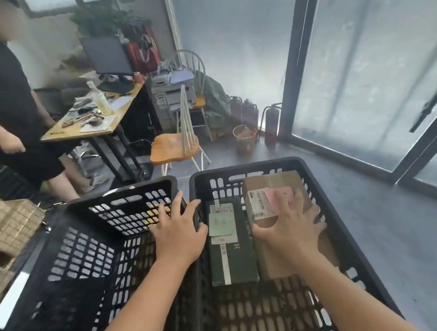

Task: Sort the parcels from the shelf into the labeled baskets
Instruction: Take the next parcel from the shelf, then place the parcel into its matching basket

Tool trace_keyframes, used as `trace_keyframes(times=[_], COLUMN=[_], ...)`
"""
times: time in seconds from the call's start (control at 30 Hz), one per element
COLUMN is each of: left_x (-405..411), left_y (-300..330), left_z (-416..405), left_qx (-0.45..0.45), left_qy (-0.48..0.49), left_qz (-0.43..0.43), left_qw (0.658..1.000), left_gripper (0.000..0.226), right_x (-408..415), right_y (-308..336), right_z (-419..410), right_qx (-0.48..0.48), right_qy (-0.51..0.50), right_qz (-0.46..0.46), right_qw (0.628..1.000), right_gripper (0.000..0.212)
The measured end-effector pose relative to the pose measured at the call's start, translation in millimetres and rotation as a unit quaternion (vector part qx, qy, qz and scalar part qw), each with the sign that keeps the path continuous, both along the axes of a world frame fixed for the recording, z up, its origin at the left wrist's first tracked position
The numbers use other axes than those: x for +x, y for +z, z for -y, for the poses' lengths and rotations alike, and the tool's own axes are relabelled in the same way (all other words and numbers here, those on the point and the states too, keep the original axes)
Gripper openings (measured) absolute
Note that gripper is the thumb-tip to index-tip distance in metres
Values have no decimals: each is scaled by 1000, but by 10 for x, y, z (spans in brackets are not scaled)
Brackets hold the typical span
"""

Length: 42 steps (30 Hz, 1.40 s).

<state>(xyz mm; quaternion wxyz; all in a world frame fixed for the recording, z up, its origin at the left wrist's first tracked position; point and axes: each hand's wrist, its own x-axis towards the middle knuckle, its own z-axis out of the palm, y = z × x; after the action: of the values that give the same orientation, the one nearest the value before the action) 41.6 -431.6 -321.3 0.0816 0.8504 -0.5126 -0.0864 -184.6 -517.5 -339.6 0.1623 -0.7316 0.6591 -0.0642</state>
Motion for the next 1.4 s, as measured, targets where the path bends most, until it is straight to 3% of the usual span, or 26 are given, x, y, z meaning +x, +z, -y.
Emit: trace_keyframes(times=[0.23, 0.5, 0.63, 0.8, 1.07, 1.27, 1.4], left_x=[7, -26, -22, -12, -45, -93, 43], left_y=[-103, -103, -111, -104, 130, 783, 1295], left_z=[15, 42, 42, 28, -99, -413, -778], left_qx=[-41, -45, -50, -51, -40, -103, -160], left_qy=[5, 9, 10, 3, -4, 7, 43], left_qz=[-4, -3, 0, 7, -35, -59, 2], left_qw=[999, 999, 999, 999, 999, 993, 986], left_gripper=[53, 52, 52, 52, 51, 52, 51], right_x=[209, 128, 135, 137, 342, 576, 797], right_y=[-523, -1273, -1320, -925, 390, 1108, 1432], right_z=[287, 204, 187, 171, -157, -398, -536], right_qx=[37, 79, 80, 90, -80, -147, -180], right_qy=[14, 49, 51, 44, 169, 240, 309], right_qz=[-72, -89, -90, -72, 8, 27, 51], right_qw=[997, 992, 991, 992, 982, 959, 933], right_gripper=[114, 86, 83, 90, 82, 79, 77])
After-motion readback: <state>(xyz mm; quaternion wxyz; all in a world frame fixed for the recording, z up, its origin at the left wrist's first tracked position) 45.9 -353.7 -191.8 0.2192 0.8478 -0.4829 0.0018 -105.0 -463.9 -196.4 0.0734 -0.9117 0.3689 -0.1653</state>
